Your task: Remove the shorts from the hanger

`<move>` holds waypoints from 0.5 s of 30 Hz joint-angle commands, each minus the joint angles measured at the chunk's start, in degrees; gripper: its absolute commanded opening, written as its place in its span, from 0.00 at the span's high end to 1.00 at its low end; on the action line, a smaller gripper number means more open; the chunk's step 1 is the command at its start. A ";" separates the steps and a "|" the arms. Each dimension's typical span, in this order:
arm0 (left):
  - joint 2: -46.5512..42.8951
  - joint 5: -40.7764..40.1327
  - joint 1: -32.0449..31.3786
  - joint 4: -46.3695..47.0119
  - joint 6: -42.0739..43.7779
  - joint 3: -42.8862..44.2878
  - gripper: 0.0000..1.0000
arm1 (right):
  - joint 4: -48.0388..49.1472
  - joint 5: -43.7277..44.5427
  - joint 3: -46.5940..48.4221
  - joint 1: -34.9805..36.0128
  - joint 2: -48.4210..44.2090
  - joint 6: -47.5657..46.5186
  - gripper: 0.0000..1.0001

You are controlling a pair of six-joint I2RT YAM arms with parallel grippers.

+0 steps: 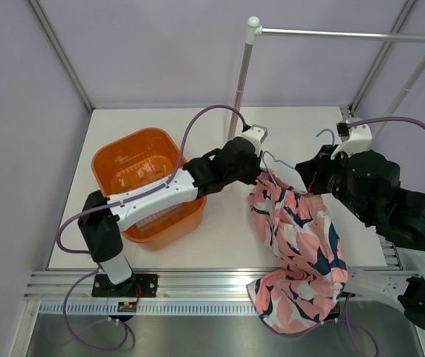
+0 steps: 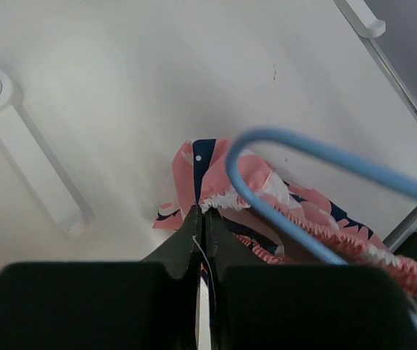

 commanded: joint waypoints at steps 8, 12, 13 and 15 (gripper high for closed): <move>-13.39 2.64 -12.85 3.24 7.79 -4.42 1.00 | 12.47 13.71 -0.67 0.58 3.44 -4.66 1.00; -16.21 3.96 -19.55 1.22 11.74 -3.11 1.00 | 17.13 17.76 -1.11 0.58 6.78 -7.83 1.00; -16.56 3.87 -20.69 0.09 12.45 -2.67 1.00 | 17.75 19.25 -0.93 0.58 7.49 -8.27 1.00; -17.09 3.87 -23.94 -2.02 14.20 -2.05 1.00 | 19.76 19.97 0.47 -0.55 10.47 -9.76 1.00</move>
